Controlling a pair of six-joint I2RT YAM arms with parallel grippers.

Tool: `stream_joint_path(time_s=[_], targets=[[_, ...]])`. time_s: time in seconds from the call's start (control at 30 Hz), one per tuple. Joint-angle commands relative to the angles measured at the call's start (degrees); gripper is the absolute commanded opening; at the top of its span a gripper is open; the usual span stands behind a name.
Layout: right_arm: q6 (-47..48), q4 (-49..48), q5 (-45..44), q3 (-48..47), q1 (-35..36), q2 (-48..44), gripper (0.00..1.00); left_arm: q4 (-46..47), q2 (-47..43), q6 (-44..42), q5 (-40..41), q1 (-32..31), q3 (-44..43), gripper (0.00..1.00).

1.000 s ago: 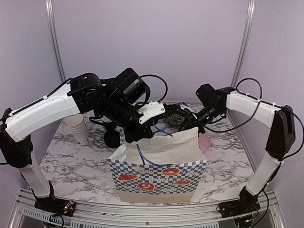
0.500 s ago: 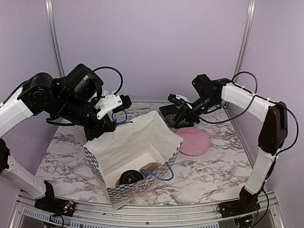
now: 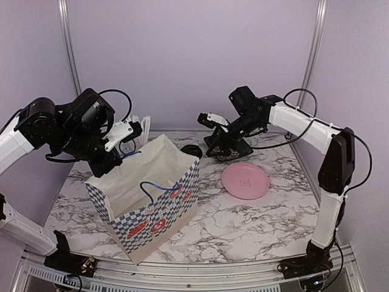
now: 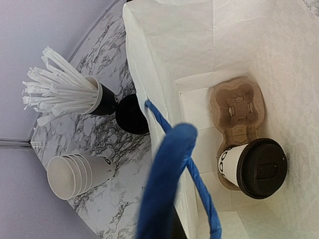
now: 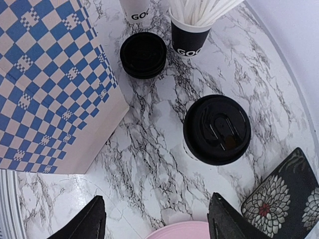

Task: Pack the takeout coffee

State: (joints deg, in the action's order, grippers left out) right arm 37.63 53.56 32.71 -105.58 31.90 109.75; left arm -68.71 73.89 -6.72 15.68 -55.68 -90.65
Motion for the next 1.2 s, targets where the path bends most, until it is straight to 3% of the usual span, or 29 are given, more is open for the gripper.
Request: stream_joint_path(time_s=[0.0, 0.1, 0.3, 0.43, 0.63, 0.97, 1.17], targets=[[-4.2, -2.9, -3.8, -6.5, 2.3, 5.2, 0.71, -1.7, -0.4, 0.7, 3.0, 1.1, 1.4, 0.03], [-6.3, -2.5, -4.8, -11.5, 2.9, 9.0, 0.78, -1.7, 0.6, 1.1, 3.1, 1.1, 1.4, 0.09], [-10.5, -2.7, -7.1, -19.7, 2.9, 16.7, 0.86, -1.7, 2.2, 2.0, 3.1, 1.2, 0.5, 0.5], [-11.7, -2.7, -7.2, -22.7, 3.0, 20.6, 0.89, -1.7, 3.2, 2.9, 2.2, 1.2, 0.2, 0.62], [-13.2, -3.6, -7.4, -25.1, 3.0, 24.1, 0.89, -1.5, 3.9, 3.4, 1.3, 1.2, 0.0, 0.65], [-14.9, -4.1, -7.7, -26.3, 3.7, 26.4, 0.78, -1.4, 4.1, 3.6, 0.0, 1.1, -0.1, 0.64], [-15.2, -5.3, -7.4, -24.5, 3.9, 24.4, 0.79, -1.4, 4.2, 3.6, -0.7, 1.2, 0.1, 0.64]])
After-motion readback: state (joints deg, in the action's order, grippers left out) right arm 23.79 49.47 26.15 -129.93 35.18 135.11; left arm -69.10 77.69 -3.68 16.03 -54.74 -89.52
